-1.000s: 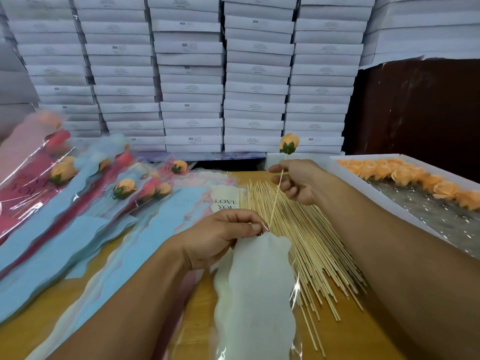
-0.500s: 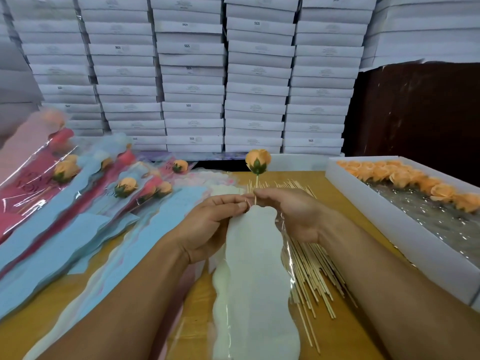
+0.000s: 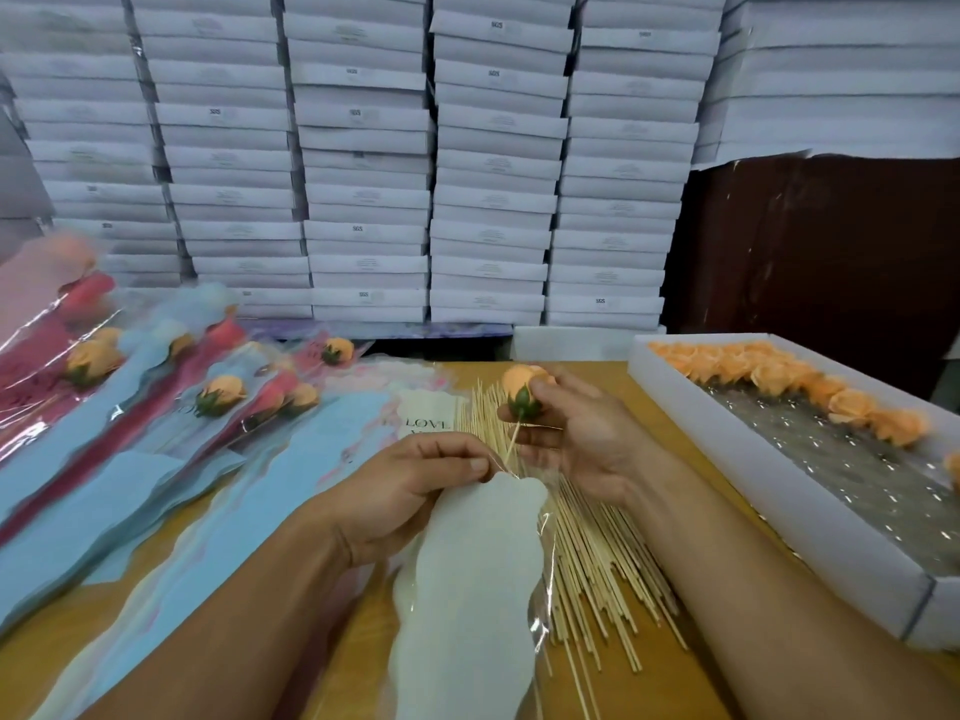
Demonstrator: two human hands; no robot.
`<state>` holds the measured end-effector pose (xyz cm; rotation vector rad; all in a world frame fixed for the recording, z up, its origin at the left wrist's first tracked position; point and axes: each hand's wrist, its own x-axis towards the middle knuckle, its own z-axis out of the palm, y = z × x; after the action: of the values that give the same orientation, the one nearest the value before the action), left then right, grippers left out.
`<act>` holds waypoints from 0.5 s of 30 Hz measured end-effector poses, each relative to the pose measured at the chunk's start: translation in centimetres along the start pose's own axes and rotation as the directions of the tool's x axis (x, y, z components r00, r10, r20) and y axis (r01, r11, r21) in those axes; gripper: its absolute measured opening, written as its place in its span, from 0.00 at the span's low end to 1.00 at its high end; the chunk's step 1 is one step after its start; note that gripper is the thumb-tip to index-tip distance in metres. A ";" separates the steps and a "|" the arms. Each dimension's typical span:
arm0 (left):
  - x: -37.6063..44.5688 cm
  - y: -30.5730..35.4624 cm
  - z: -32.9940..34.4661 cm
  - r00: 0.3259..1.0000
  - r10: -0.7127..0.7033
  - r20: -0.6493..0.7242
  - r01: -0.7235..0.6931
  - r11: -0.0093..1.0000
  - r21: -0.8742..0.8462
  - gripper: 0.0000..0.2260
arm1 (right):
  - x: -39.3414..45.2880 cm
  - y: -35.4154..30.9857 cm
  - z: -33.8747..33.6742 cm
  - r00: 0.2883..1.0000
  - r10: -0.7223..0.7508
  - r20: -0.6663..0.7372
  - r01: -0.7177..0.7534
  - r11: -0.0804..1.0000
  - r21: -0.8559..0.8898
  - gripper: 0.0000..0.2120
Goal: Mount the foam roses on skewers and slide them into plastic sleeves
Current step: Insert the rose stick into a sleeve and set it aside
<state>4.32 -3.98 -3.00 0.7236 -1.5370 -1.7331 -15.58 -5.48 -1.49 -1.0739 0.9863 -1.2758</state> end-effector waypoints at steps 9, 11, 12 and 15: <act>0.2 -0.1 0.2 0.990 0.135 -0.048 -0.131 0.989 0.067 0.02 | -0.4 0.1 0.3 0.997 0.021 0.080 -0.002 0.974 -0.228 0.10; 0.3 -0.1 0.0 0.983 0.154 -0.099 -0.143 0.984 0.109 0.03 | -0.6 0.0 0.5 0.995 0.012 0.101 0.018 0.957 -0.290 0.10; 0.3 0.0 0.0 0.980 0.160 -0.120 -0.145 0.981 0.126 0.03 | -0.7 0.0 0.6 0.994 0.005 0.107 0.029 0.950 -0.310 0.09; 0.4 0.0 0.1 0.970 0.178 -0.167 -0.156 0.978 0.135 0.04 | -0.9 0.0 0.7 0.993 -0.002 0.122 0.040 0.950 -0.309 0.10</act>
<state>4.01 -4.24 -2.95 0.7653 -1.5419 -1.4218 -14.97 -4.54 -1.35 -1.3911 1.1100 -1.0789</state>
